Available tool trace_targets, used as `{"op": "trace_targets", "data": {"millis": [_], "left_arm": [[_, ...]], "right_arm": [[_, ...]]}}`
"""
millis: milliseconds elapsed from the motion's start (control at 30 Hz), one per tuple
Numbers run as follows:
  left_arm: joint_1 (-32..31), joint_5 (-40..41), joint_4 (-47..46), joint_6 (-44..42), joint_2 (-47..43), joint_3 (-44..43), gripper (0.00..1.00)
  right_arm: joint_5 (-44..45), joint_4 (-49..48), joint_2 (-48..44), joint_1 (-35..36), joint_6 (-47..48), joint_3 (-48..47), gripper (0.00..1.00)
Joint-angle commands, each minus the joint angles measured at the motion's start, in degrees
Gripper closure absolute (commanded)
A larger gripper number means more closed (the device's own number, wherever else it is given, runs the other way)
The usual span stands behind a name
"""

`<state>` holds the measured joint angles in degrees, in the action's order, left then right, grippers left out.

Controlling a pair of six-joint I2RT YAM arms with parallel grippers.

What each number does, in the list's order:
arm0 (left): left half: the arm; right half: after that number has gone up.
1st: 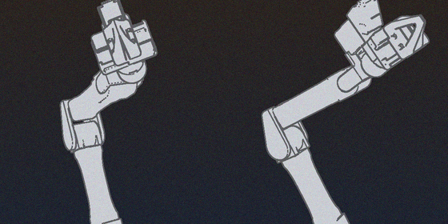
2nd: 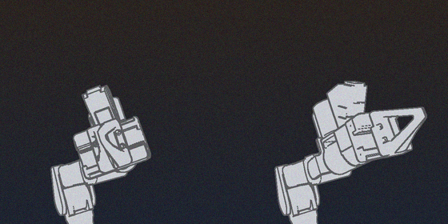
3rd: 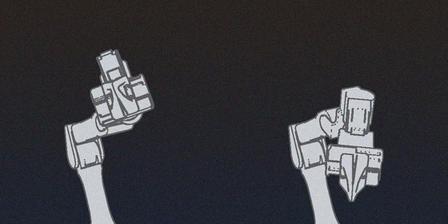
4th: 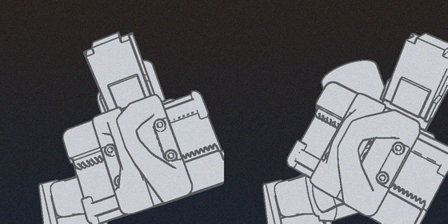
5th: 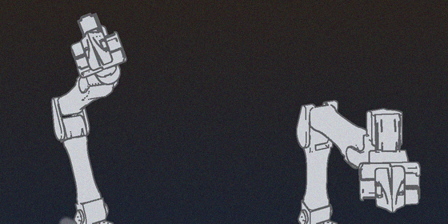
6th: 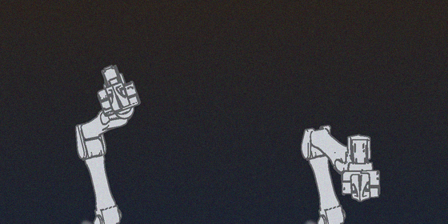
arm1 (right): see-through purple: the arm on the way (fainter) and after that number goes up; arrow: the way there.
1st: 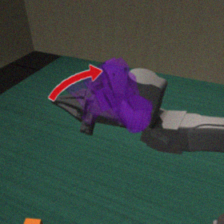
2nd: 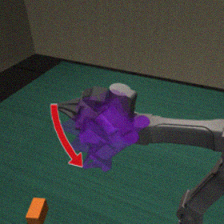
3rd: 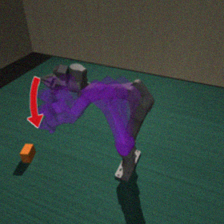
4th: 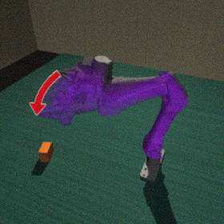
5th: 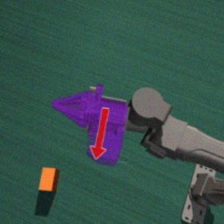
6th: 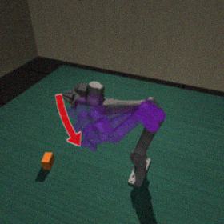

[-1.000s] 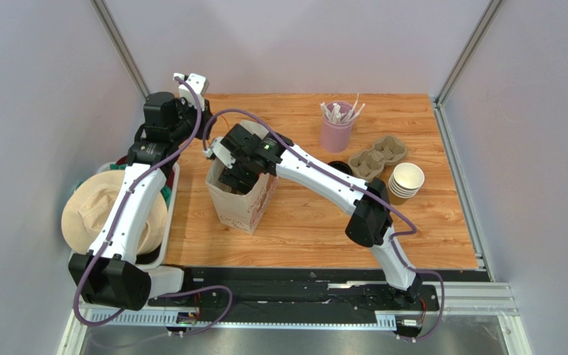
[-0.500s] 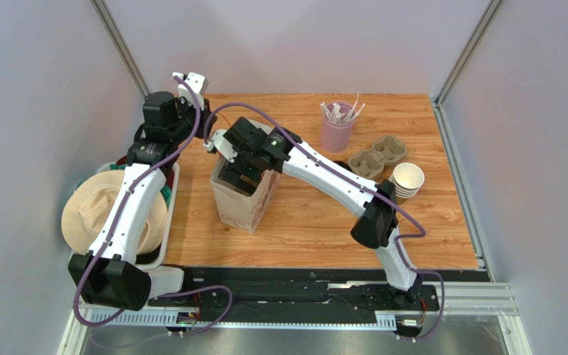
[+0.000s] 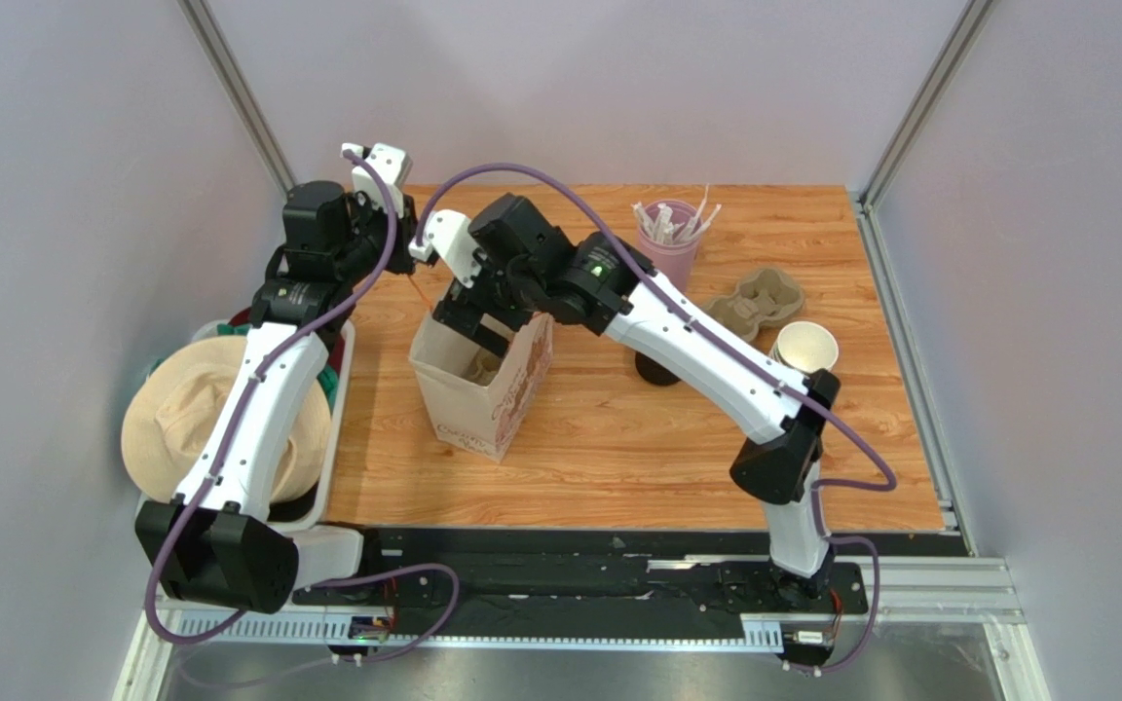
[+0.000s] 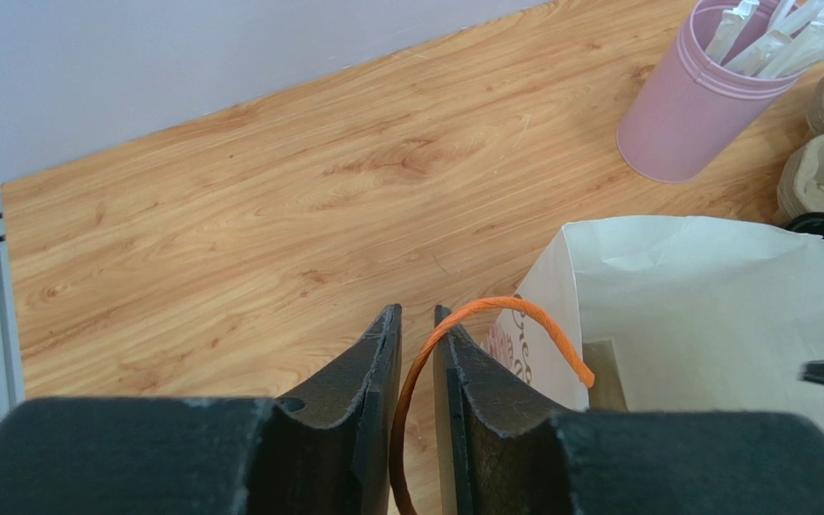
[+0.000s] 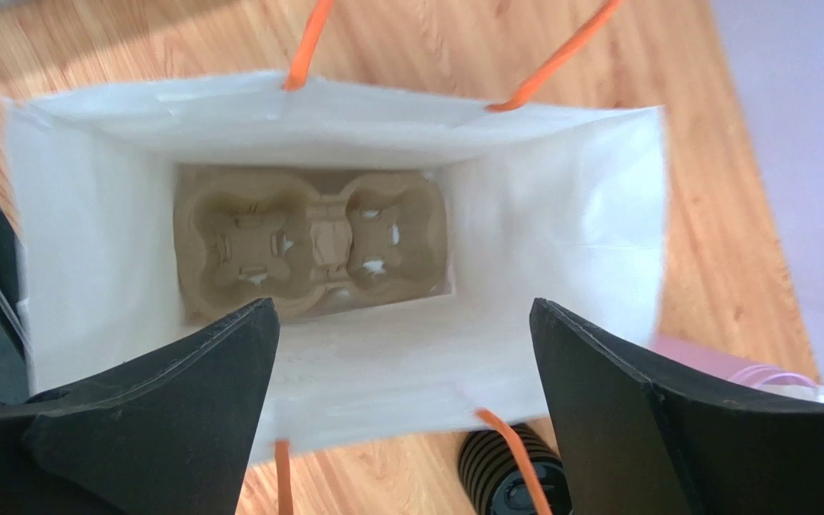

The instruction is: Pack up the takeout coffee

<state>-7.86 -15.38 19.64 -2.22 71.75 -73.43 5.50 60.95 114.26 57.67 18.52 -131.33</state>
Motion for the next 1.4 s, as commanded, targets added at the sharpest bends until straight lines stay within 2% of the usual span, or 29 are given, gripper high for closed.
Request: {"op": "trace_targets", "data": {"millis": [0, 133, 267, 467, 667, 933, 1033, 1100, 1167, 1233, 1267, 1333, 1367], "left_arm": [[-0.1, -0.4, -1.3, 0.2, -0.6, -0.5, 0.73], [-0.1, -0.3, -0.8, -0.2, -0.5, -0.8, 0.73], [-0.1, -0.6, 1.0, -1.3, -0.3, -2.3, 0.73], [-0.1, -2.1, 4.6, -3.1, 0.3, -5.8, 0.72], [-0.1, -3.6, 6.7, -3.1, 0.8, -8.7, 0.72], [-0.3, -5.7, 10.0, -2.9, 2.5, -12.2, 0.73], [-0.7, -5.9, 10.8, -3.1, 3.0, -12.6, 0.75], [-1.1, -5.7, 11.3, -3.4, 3.4, -12.7, 0.76], [-1.5, -5.5, 11.6, -3.8, 3.8, -12.7, 0.79], [-1.8, -5.4, 12.0, -3.9, 4.3, -12.8, 0.84], [-2.0, -5.3, 12.0, -3.9, 4.5, -13.0, 0.88], [-2.1, -5.4, 12.6, -3.9, 4.9, -14.0, 0.96], [-2.2, -5.5, 13.0, -4.0, 5.1, -14.5, 0.98]], "right_arm": [[0.1, -5.6, -6.1, 0.0, 1.3, -5.0, 0.07], [2.4, -5.1, -6.9, 0.1, 2.0, -9.4, 0.07], [5.1, -4.1, -9.3, 0.0, 8.3, -9.1, 0.07], [5.1, -1.4, -18.2, -0.8, 14.6, 3.0, 0.13], [0.0, -0.4, -23.1, -1.9, 16.8, 12.1, 0.2], [-2.9, -2.9, -22.1, -2.1, 19.0, 15.8, 0.22], [-4.2, -2.6, -21.5, -2.0, 19.0, 15.5, 0.27], [-4.6, -2.6, -21.4, -2.0, 19.2, 15.6, 0.34], [-6.6, -2.3, -21.4, -2.1, 19.1, 15.9, 0.49], [-7.4, -2.3, -21.4, -2.0, 19.0, 16.7, 0.57], [-7.6, -2.2, -21.6, -2.1, 19.1, 17.1, 0.72], [-8.4, -2.2, -22.1, -2.0, 19.2, 18.0, 0.82], [-8.8, -2.2, -22.2, -2.0, 19.2, 19.0, 0.97]]}}
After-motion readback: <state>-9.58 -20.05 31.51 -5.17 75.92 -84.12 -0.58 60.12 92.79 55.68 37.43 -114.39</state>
